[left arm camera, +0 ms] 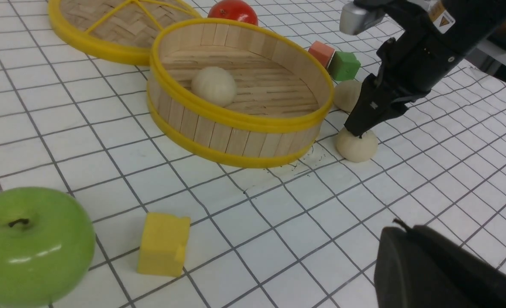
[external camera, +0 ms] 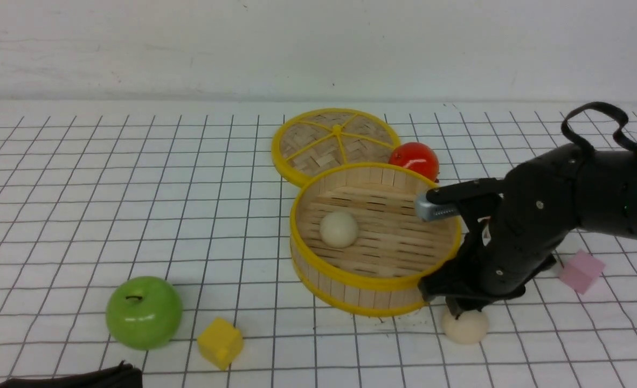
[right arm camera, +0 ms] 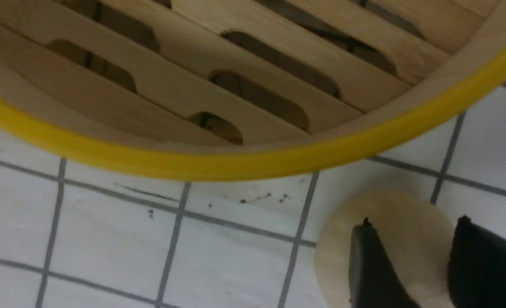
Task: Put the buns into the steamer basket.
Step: Use the right arm to grab a steamed stuffed bun, then use the right arm to put the steamed stuffed bun into the steamer
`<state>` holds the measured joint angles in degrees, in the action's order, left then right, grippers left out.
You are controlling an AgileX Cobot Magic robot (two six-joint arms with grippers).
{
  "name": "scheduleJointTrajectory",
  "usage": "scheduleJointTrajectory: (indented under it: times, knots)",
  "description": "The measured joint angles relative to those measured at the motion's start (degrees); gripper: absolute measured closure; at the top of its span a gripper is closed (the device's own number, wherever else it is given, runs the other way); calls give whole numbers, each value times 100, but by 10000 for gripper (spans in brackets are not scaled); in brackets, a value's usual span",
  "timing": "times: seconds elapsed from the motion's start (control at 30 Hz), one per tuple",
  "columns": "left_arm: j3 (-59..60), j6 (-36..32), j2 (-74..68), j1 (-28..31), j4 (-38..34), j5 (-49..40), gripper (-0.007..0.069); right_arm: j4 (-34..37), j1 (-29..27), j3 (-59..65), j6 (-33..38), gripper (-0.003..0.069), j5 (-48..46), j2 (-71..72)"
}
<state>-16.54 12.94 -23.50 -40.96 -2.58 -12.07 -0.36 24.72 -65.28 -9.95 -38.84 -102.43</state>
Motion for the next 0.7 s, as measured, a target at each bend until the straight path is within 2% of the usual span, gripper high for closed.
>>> scheduleJointTrajectory:
  times: [0.27,0.3,0.33,0.37,0.43,0.6,0.7]
  knots:
    - [0,5,0,0,0,-5,637,-5,0,-6,-5,482,68,-113]
    - [0,5,0,0,0,-5,637,-5,0,-8,-5,540,-11,-106]
    - [0,5,0,0,0,-5,637,-5,0,-8,0,540,-11,-106]
    - [0,5,0,0,0,-5,637,-11,6,-18,29,608,-144,-64]
    - [0,5,0,0,0,-5,636,5,17,-18,48,650,-324,95]
    - [0,5,0,0,0,-5,631,270,39,-334,141,656,-873,784]
    - [0,5,0,0,0,-5,630,606,39,-695,476,655,-706,998]
